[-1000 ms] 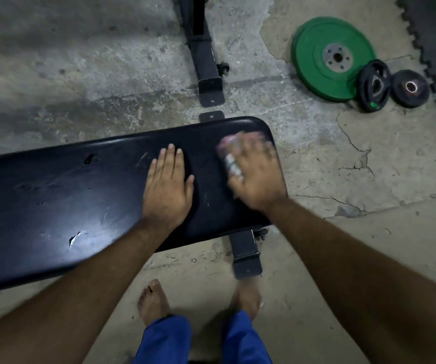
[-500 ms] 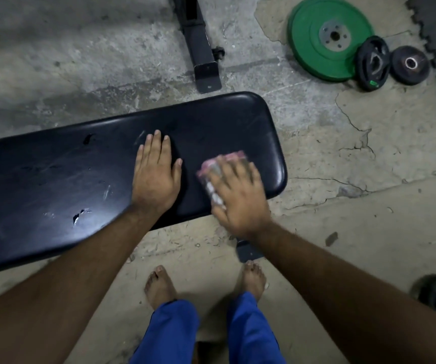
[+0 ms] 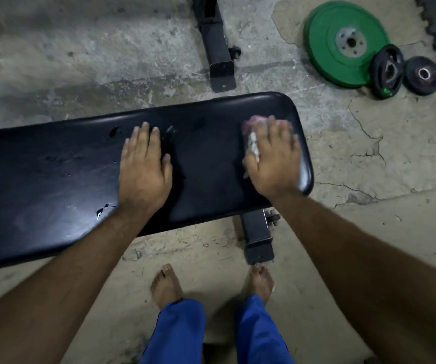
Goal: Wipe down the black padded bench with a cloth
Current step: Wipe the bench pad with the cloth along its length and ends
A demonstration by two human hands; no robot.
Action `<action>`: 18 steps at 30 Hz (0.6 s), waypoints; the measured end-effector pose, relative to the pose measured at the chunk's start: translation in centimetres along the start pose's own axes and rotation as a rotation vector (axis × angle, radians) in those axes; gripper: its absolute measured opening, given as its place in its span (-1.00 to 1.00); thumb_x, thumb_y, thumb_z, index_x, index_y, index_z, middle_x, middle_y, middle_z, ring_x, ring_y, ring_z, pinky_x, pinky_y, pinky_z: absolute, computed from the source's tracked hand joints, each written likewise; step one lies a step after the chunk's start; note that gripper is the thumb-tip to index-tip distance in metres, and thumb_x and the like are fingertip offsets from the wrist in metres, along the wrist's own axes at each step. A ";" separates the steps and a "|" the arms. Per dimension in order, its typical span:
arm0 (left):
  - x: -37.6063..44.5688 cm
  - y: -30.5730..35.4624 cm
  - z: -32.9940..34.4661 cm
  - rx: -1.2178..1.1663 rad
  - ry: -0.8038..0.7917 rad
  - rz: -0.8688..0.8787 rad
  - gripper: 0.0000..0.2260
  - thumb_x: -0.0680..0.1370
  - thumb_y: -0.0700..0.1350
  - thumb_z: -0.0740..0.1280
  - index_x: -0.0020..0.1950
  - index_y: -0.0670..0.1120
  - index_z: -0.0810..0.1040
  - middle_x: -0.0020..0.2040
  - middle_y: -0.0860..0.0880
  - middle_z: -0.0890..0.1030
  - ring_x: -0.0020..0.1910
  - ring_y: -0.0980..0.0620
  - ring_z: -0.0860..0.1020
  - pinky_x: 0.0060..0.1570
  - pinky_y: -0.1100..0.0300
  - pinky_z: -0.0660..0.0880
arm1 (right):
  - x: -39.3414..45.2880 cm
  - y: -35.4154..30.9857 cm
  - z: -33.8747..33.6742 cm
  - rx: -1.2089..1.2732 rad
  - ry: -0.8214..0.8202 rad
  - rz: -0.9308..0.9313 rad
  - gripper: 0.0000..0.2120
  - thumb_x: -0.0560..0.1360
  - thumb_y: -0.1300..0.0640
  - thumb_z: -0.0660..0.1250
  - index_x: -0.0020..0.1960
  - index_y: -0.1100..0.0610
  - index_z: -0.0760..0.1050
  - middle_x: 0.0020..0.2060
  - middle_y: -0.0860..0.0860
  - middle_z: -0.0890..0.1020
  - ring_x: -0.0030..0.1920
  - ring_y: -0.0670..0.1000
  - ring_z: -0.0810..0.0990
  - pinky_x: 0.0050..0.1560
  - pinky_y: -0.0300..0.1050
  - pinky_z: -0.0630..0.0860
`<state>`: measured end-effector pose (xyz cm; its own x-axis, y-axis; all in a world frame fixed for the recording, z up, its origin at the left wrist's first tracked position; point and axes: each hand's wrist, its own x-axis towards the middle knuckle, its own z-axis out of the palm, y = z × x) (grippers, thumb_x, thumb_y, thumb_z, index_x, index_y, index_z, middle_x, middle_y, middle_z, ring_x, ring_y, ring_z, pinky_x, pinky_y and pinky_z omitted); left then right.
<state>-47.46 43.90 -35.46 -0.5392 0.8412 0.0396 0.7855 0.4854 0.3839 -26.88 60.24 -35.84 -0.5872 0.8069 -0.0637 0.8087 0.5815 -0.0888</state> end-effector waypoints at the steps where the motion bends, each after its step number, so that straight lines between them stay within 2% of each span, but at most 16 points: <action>1: -0.1 -0.6 0.1 0.027 -0.023 -0.021 -0.50 0.63 -0.06 0.12 0.51 -0.27 0.20 0.54 -0.26 0.17 0.54 -0.20 0.10 0.51 -0.07 0.02 | 0.3 -1.4 0.1 0.028 0.010 0.140 -0.27 0.51 -0.17 0.02 0.62 0.07 0.08 0.59 0.17 0.19 0.58 0.28 0.12 0.53 0.33 0.10; 2: -0.1 -0.9 0.1 0.031 -0.049 -0.034 -0.49 0.63 -0.04 0.11 0.51 -0.28 0.20 0.54 -0.27 0.16 0.54 -0.21 0.09 0.51 -0.08 0.02 | -0.6 -3.7 0.3 0.031 0.010 0.130 -0.27 0.51 -0.16 0.04 0.63 0.07 0.09 0.60 0.16 0.19 0.58 0.27 0.11 0.54 0.32 0.08; 4: -0.1 -0.6 0.0 0.011 -0.056 -0.050 -0.49 0.63 -0.04 0.11 0.50 -0.28 0.22 0.53 -0.28 0.18 0.53 -0.21 0.11 0.51 -0.09 0.03 | -4.2 -7.4 0.4 0.095 -0.053 -0.203 -0.27 0.48 -0.12 0.13 0.61 0.05 0.14 0.59 0.13 0.22 0.59 0.22 0.14 0.54 0.30 0.09; 6: 0.3 -0.2 -0.2 -0.001 -0.056 -0.059 -0.51 0.63 -0.08 0.13 0.50 -0.29 0.21 0.53 -0.27 0.19 0.53 -0.20 0.12 0.51 -0.07 0.04 | -4.4 -5.4 0.4 0.087 -0.100 -0.468 -0.28 0.45 -0.10 0.18 0.59 0.03 0.19 0.57 0.11 0.28 0.57 0.20 0.20 0.53 0.29 0.15; 7: 0.7 0.0 -0.3 0.004 -0.054 -0.048 -0.51 0.63 -0.09 0.13 0.50 -0.29 0.21 0.53 -0.26 0.20 0.53 -0.19 0.12 0.51 -0.06 0.04 | -2.3 -3.4 0.1 0.062 -0.070 -0.439 -0.29 0.46 -0.09 0.17 0.58 0.03 0.17 0.55 0.13 0.30 0.56 0.23 0.23 0.51 0.31 0.19; 10: 1.5 -0.3 0.0 0.000 -0.078 -0.024 -0.52 0.63 -0.10 0.14 0.50 -0.30 0.23 0.53 -0.26 0.20 0.53 -0.19 0.13 0.51 -0.04 0.05 | 3.5 -3.4 -0.3 0.075 0.050 0.090 -0.29 0.48 -0.12 0.06 0.59 0.10 0.17 0.53 0.20 0.33 0.52 0.31 0.25 0.49 0.35 0.21; 11: 1.6 -0.3 0.0 -0.001 -0.092 -0.029 -0.53 0.63 -0.10 0.15 0.49 -0.30 0.24 0.53 -0.26 0.21 0.53 -0.19 0.14 0.51 -0.05 0.06 | 3.2 -5.5 -0.1 0.078 0.034 0.105 -0.28 0.47 -0.12 0.07 0.58 0.11 0.21 0.53 0.19 0.33 0.52 0.30 0.26 0.50 0.33 0.20; 13: 1.6 0.1 -0.2 0.003 -0.084 -0.052 -0.53 0.62 -0.12 0.16 0.48 -0.32 0.26 0.52 -0.28 0.22 0.52 -0.21 0.16 0.50 -0.06 0.08 | 0.8 -8.1 0.2 0.113 -0.014 -0.196 -0.29 0.45 -0.10 0.11 0.57 0.09 0.26 0.54 0.12 0.34 0.55 0.21 0.25 0.52 0.27 0.18; 14: 1.6 0.4 -0.4 0.005 -0.088 -0.055 -0.54 0.62 -0.13 0.16 0.48 -0.32 0.26 0.51 -0.28 0.23 0.52 -0.21 0.17 0.50 -0.07 0.08 | 0.3 -7.3 0.3 0.110 -0.059 -0.330 -0.30 0.45 -0.09 0.12 0.57 0.07 0.28 0.54 0.09 0.34 0.55 0.17 0.25 0.53 0.24 0.17; 15: 1.7 0.7 -0.5 0.008 -0.098 -0.054 -0.54 0.62 -0.13 0.16 0.48 -0.32 0.26 0.51 -0.28 0.23 0.51 -0.21 0.17 0.50 -0.07 0.09 | 1.2 -5.4 -0.3 0.099 -0.081 -0.384 -0.30 0.44 -0.10 0.11 0.57 0.05 0.28 0.54 0.07 0.34 0.56 0.16 0.25 0.53 0.22 0.16; 16: 1.8 0.8 -0.5 0.014 -0.104 -0.045 -0.54 0.62 -0.12 0.15 0.48 -0.32 0.25 0.51 -0.28 0.23 0.52 -0.21 0.17 0.50 -0.06 0.08 | 3.2 -3.7 -0.8 0.099 -0.053 -0.287 -0.29 0.45 -0.12 0.08 0.57 0.05 0.26 0.55 0.07 0.33 0.56 0.17 0.24 0.54 0.21 0.15; 18: 2.1 0.7 -0.2 0.019 -0.115 -0.027 -0.53 0.62 -0.13 0.15 0.48 -0.31 0.24 0.52 -0.26 0.22 0.52 -0.19 0.16 0.50 -0.03 0.06 | 6.1 -3.7 -1.2 0.116 -0.019 0.034 -0.27 0.47 -0.14 0.03 0.60 0.08 0.21 0.56 0.12 0.29 0.57 0.24 0.18 0.56 0.23 0.09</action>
<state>-48.09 45.98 -34.89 -0.5226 0.8491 -0.0774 0.7775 0.5118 0.3653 -33.37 63.13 -34.75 -0.5612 0.8230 -0.0877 0.8192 0.5373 -0.2005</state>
